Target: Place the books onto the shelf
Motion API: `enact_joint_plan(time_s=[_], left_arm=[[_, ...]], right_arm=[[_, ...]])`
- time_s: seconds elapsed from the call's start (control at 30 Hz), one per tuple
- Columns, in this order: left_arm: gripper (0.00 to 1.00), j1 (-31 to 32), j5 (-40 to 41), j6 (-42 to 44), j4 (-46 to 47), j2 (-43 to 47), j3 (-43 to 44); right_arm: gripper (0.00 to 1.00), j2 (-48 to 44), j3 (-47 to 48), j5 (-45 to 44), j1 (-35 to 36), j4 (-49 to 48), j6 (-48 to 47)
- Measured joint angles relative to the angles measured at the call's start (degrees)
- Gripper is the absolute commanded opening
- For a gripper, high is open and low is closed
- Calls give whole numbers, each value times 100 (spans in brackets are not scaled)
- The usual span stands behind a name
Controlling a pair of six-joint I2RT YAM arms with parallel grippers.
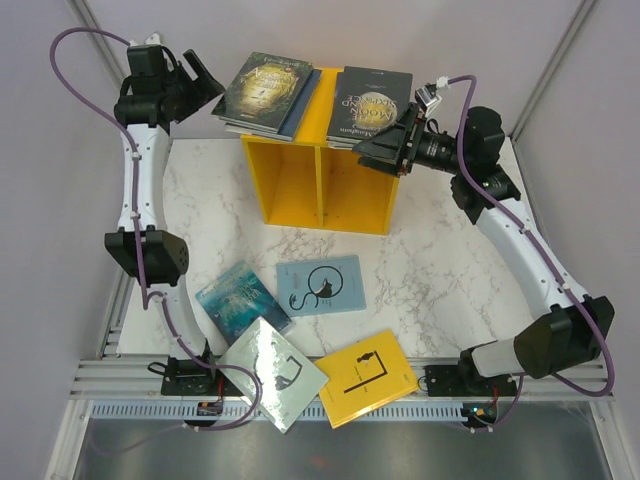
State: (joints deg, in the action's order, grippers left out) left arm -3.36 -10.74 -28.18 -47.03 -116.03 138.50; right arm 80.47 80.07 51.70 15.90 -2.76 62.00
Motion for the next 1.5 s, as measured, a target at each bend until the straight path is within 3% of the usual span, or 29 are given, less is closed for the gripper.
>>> enact_joint_plan(time_s=[0.37, 1.03, 1.5], left_arm=[[89, 133, -114, 129, -90, -721, 302], [87, 431, -413, 304, 35, -732, 437], [88, 662, 420, 339, 129, 81, -925]], right_arm=[[93, 166, 125, 50, -2, -50, -55], [93, 251, 129, 59, -28, -203, -101], [93, 273, 129, 57, -37, -251, -177]])
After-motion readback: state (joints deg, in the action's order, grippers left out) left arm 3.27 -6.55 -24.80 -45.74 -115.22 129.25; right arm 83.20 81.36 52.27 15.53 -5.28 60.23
